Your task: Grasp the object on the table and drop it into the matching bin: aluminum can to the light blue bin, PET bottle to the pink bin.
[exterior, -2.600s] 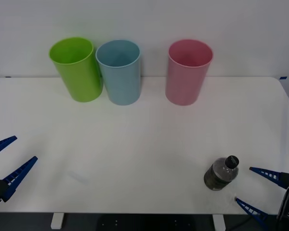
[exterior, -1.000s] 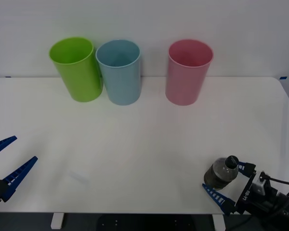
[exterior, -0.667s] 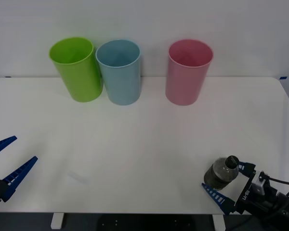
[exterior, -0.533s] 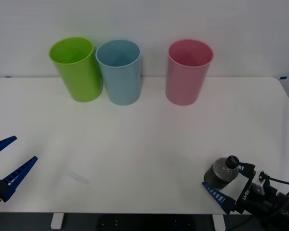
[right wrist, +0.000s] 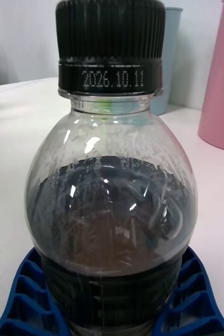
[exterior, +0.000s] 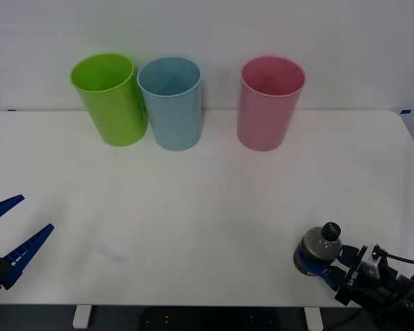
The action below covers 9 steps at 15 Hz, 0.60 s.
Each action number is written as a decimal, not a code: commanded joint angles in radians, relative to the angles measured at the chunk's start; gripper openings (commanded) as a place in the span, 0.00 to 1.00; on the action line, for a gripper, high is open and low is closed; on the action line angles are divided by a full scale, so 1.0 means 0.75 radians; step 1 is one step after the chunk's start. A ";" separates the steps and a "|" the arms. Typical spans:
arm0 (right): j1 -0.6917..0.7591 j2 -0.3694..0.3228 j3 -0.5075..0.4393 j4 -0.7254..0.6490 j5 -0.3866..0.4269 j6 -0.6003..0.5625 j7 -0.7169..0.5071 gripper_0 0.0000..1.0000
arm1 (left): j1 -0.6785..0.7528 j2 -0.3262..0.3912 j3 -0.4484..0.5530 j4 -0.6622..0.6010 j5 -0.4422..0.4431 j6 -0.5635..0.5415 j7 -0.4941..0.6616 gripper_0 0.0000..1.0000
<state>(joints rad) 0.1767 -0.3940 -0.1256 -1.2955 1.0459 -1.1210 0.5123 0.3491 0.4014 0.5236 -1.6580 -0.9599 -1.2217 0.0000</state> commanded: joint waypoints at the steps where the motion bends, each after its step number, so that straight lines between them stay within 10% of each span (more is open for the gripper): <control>1: 0.002 0.000 0.000 0.001 -0.012 0.002 0.000 0.00 | 0.000 0.000 0.000 0.000 0.000 0.000 0.000 1.00; 9: 0.012 0.000 -0.033 -0.089 -0.079 0.012 -0.065 0.00 | 0.000 0.000 0.000 0.000 0.000 0.000 0.000 1.00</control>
<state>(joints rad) 0.1854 -0.3942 -0.1449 -1.3538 0.9876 -1.1164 0.4704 0.3491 0.4014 0.5236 -1.6580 -0.9599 -1.2217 0.0000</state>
